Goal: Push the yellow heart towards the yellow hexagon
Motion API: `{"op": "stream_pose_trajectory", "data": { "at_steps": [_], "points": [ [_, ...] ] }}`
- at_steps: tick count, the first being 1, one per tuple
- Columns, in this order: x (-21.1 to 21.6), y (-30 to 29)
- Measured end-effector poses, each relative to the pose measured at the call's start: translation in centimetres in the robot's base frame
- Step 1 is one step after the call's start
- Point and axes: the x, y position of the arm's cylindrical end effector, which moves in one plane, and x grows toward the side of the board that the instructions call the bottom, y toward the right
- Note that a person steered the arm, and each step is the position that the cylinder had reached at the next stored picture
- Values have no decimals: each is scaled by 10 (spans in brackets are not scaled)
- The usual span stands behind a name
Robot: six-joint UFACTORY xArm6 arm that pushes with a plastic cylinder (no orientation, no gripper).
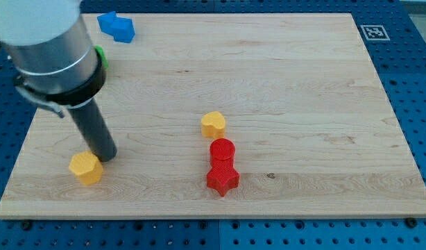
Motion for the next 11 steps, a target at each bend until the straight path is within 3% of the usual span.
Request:
{"op": "stream_pose_trajectory", "data": {
  "at_steps": [2, 3, 5, 6, 9, 11],
  "points": [
    [11, -12],
    [-32, 27],
    [-118, 162],
    [-108, 237],
    [-54, 220],
    [-51, 170]
  ]
}}
